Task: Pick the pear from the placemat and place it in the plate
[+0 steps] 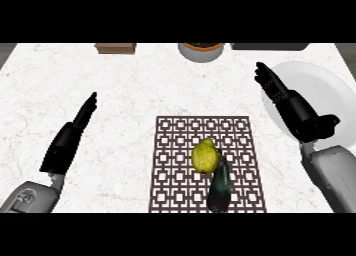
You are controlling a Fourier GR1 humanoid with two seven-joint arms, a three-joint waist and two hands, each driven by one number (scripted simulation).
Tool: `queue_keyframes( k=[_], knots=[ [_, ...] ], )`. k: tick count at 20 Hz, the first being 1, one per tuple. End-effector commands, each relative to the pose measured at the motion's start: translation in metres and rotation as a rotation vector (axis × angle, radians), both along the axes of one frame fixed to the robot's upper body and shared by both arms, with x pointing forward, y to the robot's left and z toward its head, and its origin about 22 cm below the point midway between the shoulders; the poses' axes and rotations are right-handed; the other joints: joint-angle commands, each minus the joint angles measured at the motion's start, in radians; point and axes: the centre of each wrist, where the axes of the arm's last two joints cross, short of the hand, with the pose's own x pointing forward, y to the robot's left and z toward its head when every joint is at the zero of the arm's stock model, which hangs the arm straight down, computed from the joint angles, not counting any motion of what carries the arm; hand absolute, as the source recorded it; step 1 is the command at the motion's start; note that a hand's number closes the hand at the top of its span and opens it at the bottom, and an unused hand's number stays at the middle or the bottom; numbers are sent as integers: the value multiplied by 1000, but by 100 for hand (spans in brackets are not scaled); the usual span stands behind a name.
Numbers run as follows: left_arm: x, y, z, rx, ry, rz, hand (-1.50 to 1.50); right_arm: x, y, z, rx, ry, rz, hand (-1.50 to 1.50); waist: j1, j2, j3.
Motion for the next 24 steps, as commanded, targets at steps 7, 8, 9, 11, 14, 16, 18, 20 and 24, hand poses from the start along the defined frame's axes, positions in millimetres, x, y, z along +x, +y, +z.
queue_keyframes(
  k=[7,8,9,11,14,16,18,20,24],
  knots=[
    [-18,10,-36,-139,235,254,0,-3,-37,9,-220,-35,-117,150,-9,-33,-18],
    [-21,9,-39,-157,255,274,0,-5,-46,7,-295,-82,-185,150,-18,-36,-10],
    [-19,12,-37,-163,257,296,0,-9,-37,-3,-358,-117,-206,150,-12,-34,-3],
    [-23,8,-42,-202,305,317,0,-41,4,-63,-261,-73,-329,150,-16,-25,11],
    [-27,5,-44,-216,292,330,0,-64,52,-95,385,188,-478,150,-24,-19,20],
    [-29,-2,-45,-214,290,332,0,-76,64,-103,602,131,-425,-150,-16,-19,23],
    [-23,0,-35,-225,305,324,0,-103,58,-127,629,35,-320,-150,-11,-21,17],
    [-27,-23,-29,-213,289,310,0,-107,56,-138,505,18,-150,-150,3,-22,14],
    [-28,-11,-24,-193,289,317,0,-84,33,-122,162,10,-93,-150,6,-24,12]
  ],
)
